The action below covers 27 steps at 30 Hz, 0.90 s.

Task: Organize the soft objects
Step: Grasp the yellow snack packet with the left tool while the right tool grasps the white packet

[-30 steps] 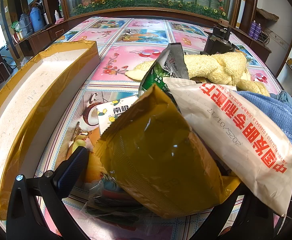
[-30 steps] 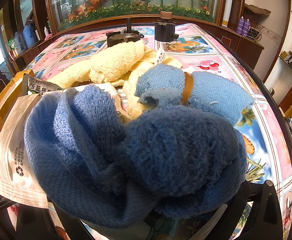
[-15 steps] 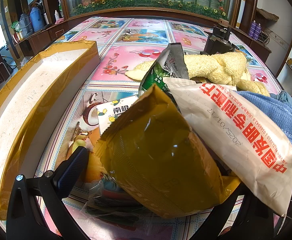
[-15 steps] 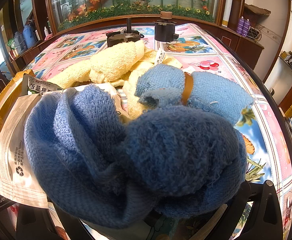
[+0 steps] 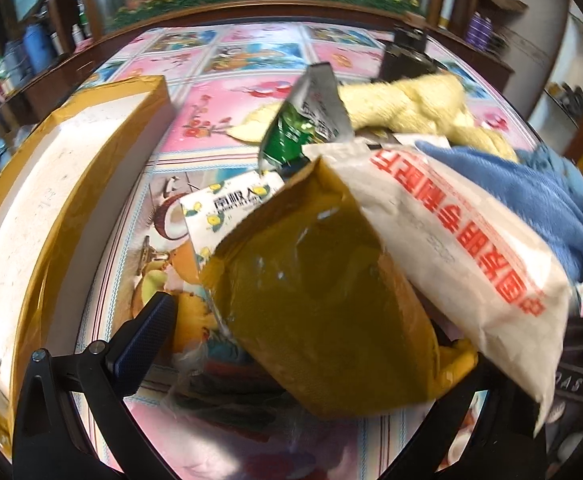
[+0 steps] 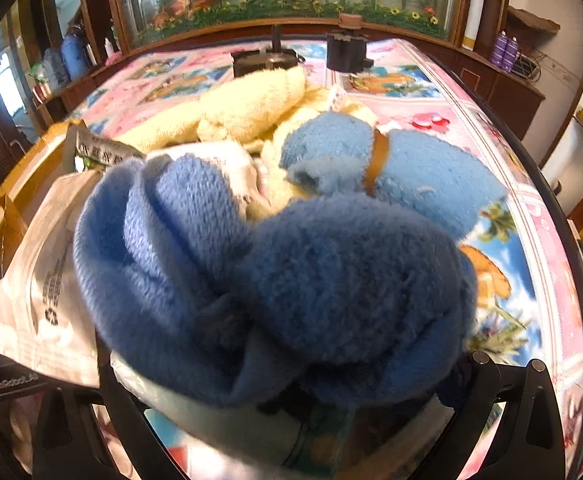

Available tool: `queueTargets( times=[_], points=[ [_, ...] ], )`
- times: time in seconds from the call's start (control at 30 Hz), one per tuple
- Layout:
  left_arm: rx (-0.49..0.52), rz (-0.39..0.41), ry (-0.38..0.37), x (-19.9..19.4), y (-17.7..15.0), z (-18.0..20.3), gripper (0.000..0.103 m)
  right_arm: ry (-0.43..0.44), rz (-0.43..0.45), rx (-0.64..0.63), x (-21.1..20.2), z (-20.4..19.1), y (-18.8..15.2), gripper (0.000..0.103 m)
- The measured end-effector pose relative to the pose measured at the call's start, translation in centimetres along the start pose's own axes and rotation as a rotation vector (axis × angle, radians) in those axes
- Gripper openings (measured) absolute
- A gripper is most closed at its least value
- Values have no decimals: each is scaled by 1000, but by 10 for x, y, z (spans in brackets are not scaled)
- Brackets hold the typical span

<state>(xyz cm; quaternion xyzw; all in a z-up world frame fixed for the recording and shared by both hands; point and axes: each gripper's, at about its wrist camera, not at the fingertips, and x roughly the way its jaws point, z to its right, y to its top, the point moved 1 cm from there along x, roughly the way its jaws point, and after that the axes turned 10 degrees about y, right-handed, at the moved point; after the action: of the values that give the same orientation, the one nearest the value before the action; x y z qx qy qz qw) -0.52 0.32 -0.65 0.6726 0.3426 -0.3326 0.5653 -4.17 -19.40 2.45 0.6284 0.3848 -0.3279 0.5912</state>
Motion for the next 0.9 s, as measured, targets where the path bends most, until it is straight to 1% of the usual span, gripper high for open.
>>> queueTargets(
  times=[0.07,0.27,0.3,0.33,0.4,0.43,0.47,0.5,0.53,0.6,0.67,0.73,0.77,0.83,0.87,0.9],
  points=[
    [-3,27,0,-4,-7,-1,103,0,-7,-12,-1,-3,-2,103],
    [7,25,-2,-4,-6,2,103,17,-15,-41,-1,-6,-3,103],
    [19,18,-20,-5,-6,2,103,25,-24,-57,-1,-7,-4,103],
    [29,12,-56,-9,-8,1,103,32,-34,-66,-2,-7,-5,103],
    [3,13,-167,-21,-13,-5,100,37,-66,-69,-4,-5,-7,103],
    [-5,24,-199,-29,-15,-9,100,38,-77,-63,-6,-2,-8,103],
    [-4,46,-209,-38,-16,-12,100,46,-80,-57,-10,0,-11,103],
    [1,84,-215,-51,-18,-18,100,46,-80,-57,-10,0,-11,103],
    [7,119,-219,-62,-20,-24,100,63,-76,-51,-15,3,-14,103],
    [9,177,-225,-81,-24,-37,100,98,-57,-42,-29,8,-22,103],
    [-5,205,-228,-91,-28,-52,100,110,-24,-41,-43,12,-32,103],
    [-20,199,-231,-92,-28,-64,100,97,17,-45,-56,16,-40,103],
    [-20,196,-223,-90,-29,-67,100,77,50,-49,-65,17,-43,102],
    [-9,191,-210,-87,-30,-67,100,38,112,-55,-79,19,-45,102],
    [-7,188,-212,-85,-30,-65,100,29,152,-54,-88,19,-44,102],
    [-4,184,-227,-84,-31,-62,100,36,181,-53,-94,18,-42,98]
  ],
)
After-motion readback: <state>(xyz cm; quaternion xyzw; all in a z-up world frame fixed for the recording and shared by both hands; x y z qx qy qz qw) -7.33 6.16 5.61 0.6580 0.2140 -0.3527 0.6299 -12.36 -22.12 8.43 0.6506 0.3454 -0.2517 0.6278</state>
